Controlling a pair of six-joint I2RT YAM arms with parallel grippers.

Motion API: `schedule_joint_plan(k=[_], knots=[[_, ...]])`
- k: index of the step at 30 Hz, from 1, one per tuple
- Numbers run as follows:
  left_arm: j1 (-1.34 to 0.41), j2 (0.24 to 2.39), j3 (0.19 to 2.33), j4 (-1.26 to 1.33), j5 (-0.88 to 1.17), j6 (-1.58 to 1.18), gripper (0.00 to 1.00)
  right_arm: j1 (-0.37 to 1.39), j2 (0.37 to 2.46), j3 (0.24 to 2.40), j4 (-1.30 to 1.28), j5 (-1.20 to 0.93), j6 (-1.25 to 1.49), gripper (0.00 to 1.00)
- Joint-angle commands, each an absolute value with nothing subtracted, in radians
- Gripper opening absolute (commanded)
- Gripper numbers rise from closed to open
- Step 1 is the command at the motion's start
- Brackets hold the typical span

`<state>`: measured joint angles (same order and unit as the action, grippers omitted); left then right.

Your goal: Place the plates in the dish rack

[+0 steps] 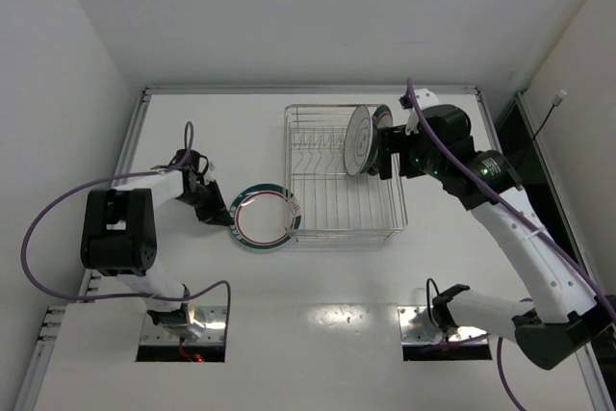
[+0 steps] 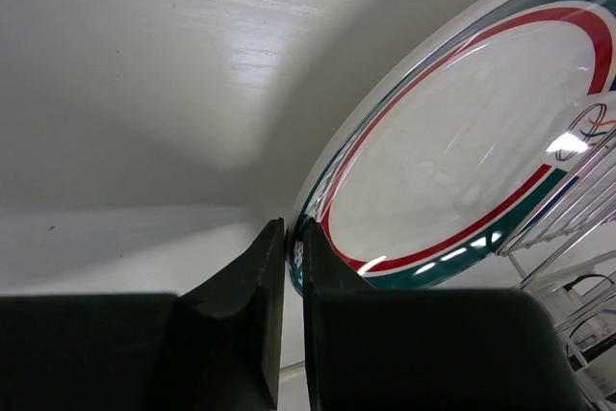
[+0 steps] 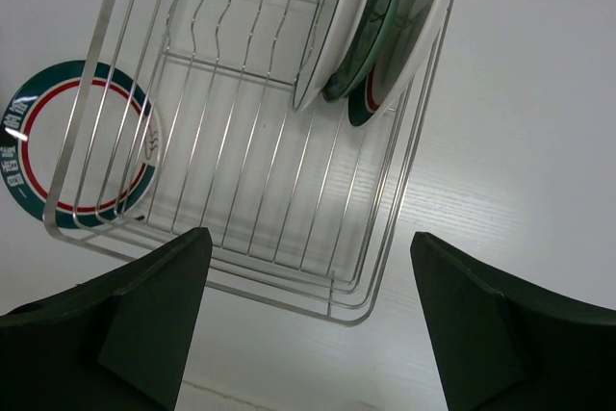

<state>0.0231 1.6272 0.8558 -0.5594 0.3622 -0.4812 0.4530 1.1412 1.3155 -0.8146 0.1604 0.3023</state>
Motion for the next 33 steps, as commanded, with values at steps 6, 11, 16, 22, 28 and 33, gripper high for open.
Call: schedule_joint_plan(k=[6, 11, 16, 22, 28, 33], knots=[[0.13, 1.476, 0.891, -0.597, 0.137, -0.517, 0.0, 0.445, 1.144, 1.335, -0.781, 0.1, 0.314, 0.82], [0.207, 1.332, 0.934, -0.612, 0.154, -0.506, 0.0, 0.445, 1.144, 1.325, -0.781, 0.081, 0.324, 0.82], [0.23, 1.214, 0.971, -0.583, 0.264, -0.497, 0.0, 0.445, 1.144, 1.293, -0.762, 0.045, 0.342, 0.83], [0.239, 1.14, 1.002, -0.549, 0.434, -0.497, 0.0, 0.445, 1.155, 1.197, -0.7, -0.118, 0.342, 0.84], [0.239, 1.081, 1.071, -0.549, 0.552, -0.52, 0.0, 0.42, 1.18, 1.048, -0.484, -0.507, 0.434, 0.86], [0.239, 1.034, 1.062, -0.514, 0.696, -0.577, 0.0, 0.394, 1.154, 0.888, -0.162, -0.736, 0.622, 0.89]])
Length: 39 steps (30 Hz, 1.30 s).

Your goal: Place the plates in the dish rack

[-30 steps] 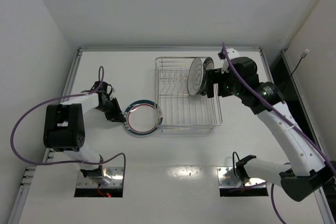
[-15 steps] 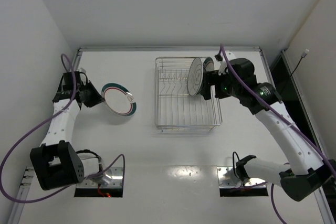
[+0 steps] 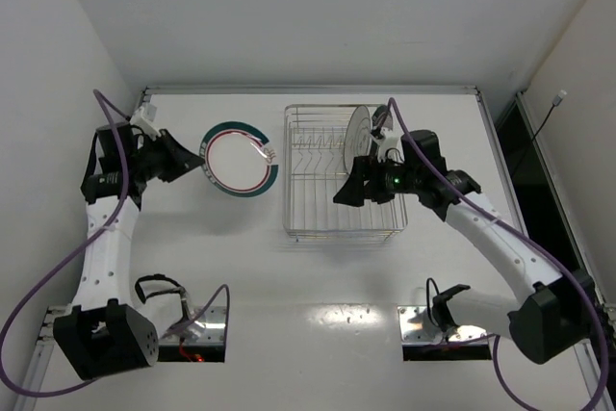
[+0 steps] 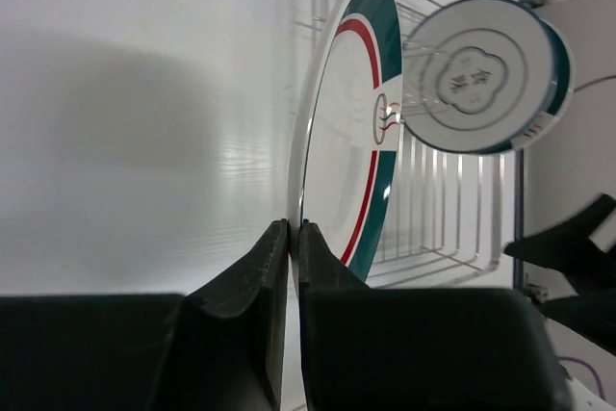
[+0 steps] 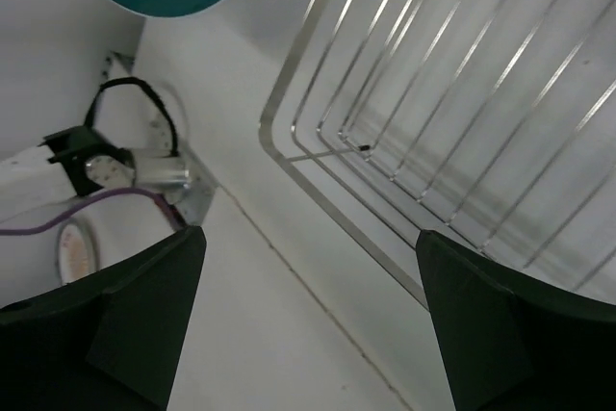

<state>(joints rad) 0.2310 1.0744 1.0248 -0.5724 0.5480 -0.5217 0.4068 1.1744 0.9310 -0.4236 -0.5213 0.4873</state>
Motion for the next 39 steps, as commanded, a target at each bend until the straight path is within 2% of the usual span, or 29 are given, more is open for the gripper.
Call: schedule_joint_plan(k=[1, 8, 12, 17, 19, 21, 22, 23, 24, 26, 27, 28, 30, 33, 34, 35, 37, 39], knots=[[0.239, 1.022, 1.062, -0.514, 0.707, -0.577, 0.0, 0.384, 1.169, 0.855, -0.071, -0.756, 0.687, 0.89], [0.194, 0.971, 1.0, -0.413, 0.816, -0.711, 0.0, 0.383, 1.242, 0.759, 0.311, -0.85, 0.929, 0.95], [0.098, 0.937, 0.977, -0.35, 0.766, -0.771, 0.0, 0.405, 1.305, 0.747, 0.406, -0.859, 0.976, 0.95], [-0.041, 0.916, 0.934, -0.281, 0.694, -0.857, 0.0, 0.405, 1.357, 0.655, 0.697, -0.87, 1.142, 0.95], [-0.084, 0.916, 0.925, -0.233, 0.663, -0.899, 0.0, 0.414, 1.379, 0.655, 0.753, -0.87, 1.169, 0.9], [-0.149, 0.916, 0.894, -0.18, 0.641, -0.942, 0.0, 0.423, 1.41, 0.655, 0.753, -0.879, 1.169, 0.79], [-0.167, 0.916, 0.894, -0.17, 0.632, -0.942, 0.0, 0.423, 1.41, 0.664, 0.753, -0.879, 1.169, 0.71], [-0.202, 0.916, 0.894, -0.17, 0.623, -0.951, 0.0, 0.423, 1.422, 0.664, 0.753, -0.891, 1.169, 0.44], [-0.216, 0.934, 0.894, -0.17, 0.623, -0.942, 0.0, 0.423, 1.422, 0.676, 0.753, -0.9, 1.169, 0.27], [-0.225, 0.954, 0.926, -0.233, 0.569, -0.911, 0.0, 0.402, 1.422, 0.718, 0.637, -0.91, 1.108, 0.0], [-0.239, 0.972, 0.937, -0.308, 0.514, -0.867, 0.0, 0.402, 1.413, 0.748, 0.539, -0.91, 1.08, 0.0], [-0.25, 0.973, 0.951, -0.349, 0.484, -0.841, 0.04, 0.387, 1.398, 0.759, 0.491, -0.91, 1.053, 0.0], [-0.25, 0.986, 0.989, -0.449, 0.427, -0.78, 0.17, 0.356, 1.372, 0.791, 0.408, -0.874, 0.987, 0.0], [-0.25, 1.02, 1.046, -0.524, 0.356, -0.721, 0.46, 0.327, 1.313, 0.869, 0.151, -0.777, 0.858, 0.0], [-0.25, 1.02, 1.064, -0.59, 0.285, -0.685, 0.65, 0.313, 1.298, 0.897, 0.065, -0.664, 0.816, 0.0], [-0.25, 1.034, 1.1, -0.626, 0.237, -0.67, 0.71, 0.313, 1.267, 0.928, -0.109, -0.596, 0.737, 0.0], [-0.25, 1.048, 1.133, -0.719, 0.134, -0.631, 0.79, 0.304, 1.246, 1.009, -0.219, -0.408, 0.674, 0.0], [-0.25, 1.048, 1.16, -0.782, -0.077, -0.63, 0.8, 0.324, 1.246, 1.084, -0.337, -0.269, 0.608, 0.0]])
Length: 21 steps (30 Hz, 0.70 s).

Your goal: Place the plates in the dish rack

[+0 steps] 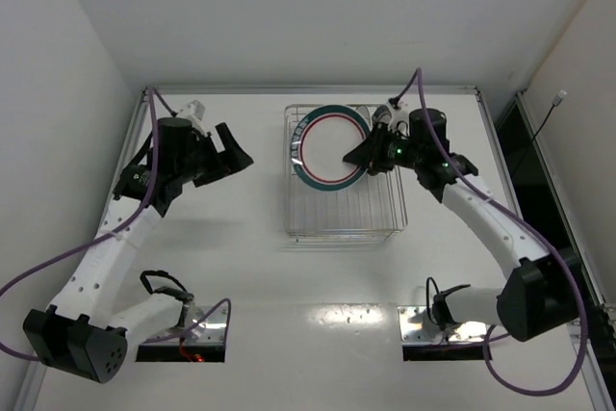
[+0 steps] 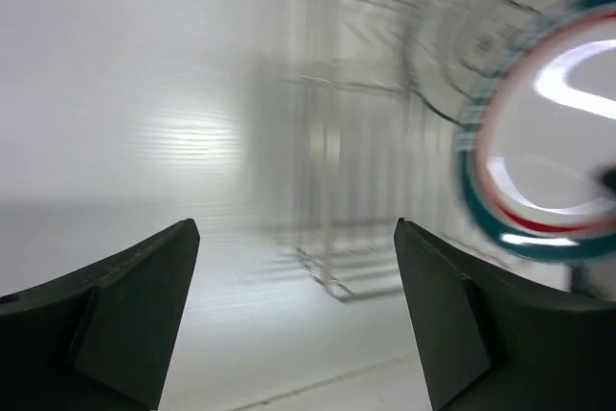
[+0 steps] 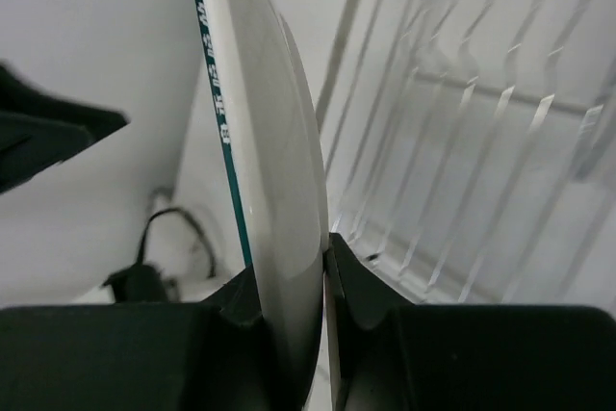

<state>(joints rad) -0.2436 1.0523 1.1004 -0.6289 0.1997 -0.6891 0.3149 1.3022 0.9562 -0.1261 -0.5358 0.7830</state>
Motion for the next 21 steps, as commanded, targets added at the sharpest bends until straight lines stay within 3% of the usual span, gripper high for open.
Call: schedule_joint_plan(k=[1, 8, 14, 21], knots=[[-0.25, 1.037, 1.16, -0.825, -0.248, -0.655, 0.8, 0.334, 1.246, 1.103, -0.356, -0.17, 0.598, 0.0], [-0.25, 0.944, 1.056, -0.839, -0.576, -0.657, 0.82, 0.425, 1.376, 1.284, -0.545, 0.325, 0.572, 0.0], [-0.25, 0.897, 1.0, -0.816, -0.586, -0.667, 0.82, 0.508, 1.54, 1.408, -0.653, 0.664, 0.572, 0.0], [-0.273, 0.857, 0.969, -0.804, -0.586, -0.687, 0.84, 0.56, 1.646, 1.465, -0.646, 0.778, 0.592, 0.0]])
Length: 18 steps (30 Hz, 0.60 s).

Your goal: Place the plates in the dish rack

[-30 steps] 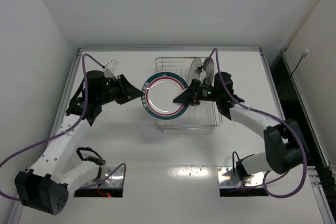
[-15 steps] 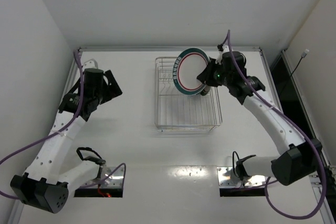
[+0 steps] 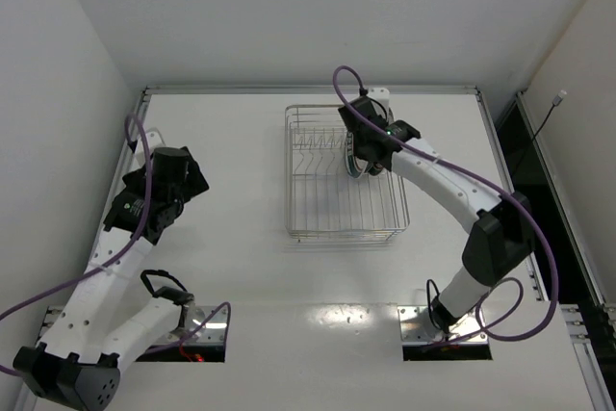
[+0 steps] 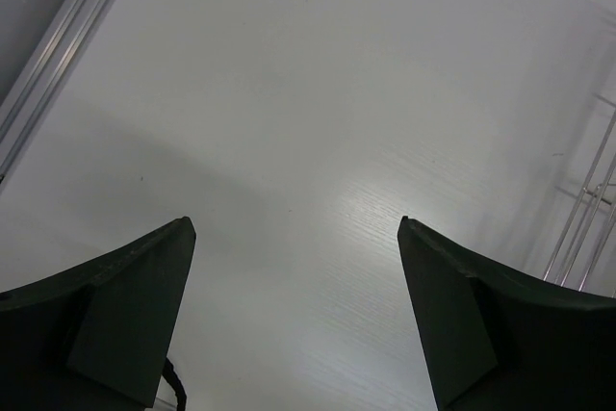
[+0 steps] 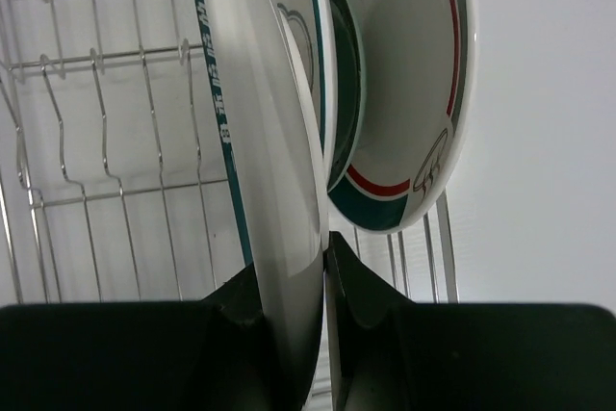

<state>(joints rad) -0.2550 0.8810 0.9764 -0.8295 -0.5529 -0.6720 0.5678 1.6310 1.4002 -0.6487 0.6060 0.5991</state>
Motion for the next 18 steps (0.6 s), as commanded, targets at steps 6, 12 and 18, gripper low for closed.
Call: schedule_joint_plan(k=[6, 12, 18], knots=[[-0.273, 0.867, 0.969, -0.804, -0.586, -0.687, 0.84, 0.571, 1.788, 1.552, -0.669, 0.729, 0.592, 0.0], [-0.273, 0.877, 0.969, -0.795, -0.577, -0.678, 0.84, 0.571, 1.797, 1.543, -0.643, 0.615, 0.578, 0.01], [-0.273, 0.896, 0.969, -0.785, -0.568, -0.669, 0.86, 0.561, 1.714, 1.525, -0.63, 0.557, 0.543, 0.33]])
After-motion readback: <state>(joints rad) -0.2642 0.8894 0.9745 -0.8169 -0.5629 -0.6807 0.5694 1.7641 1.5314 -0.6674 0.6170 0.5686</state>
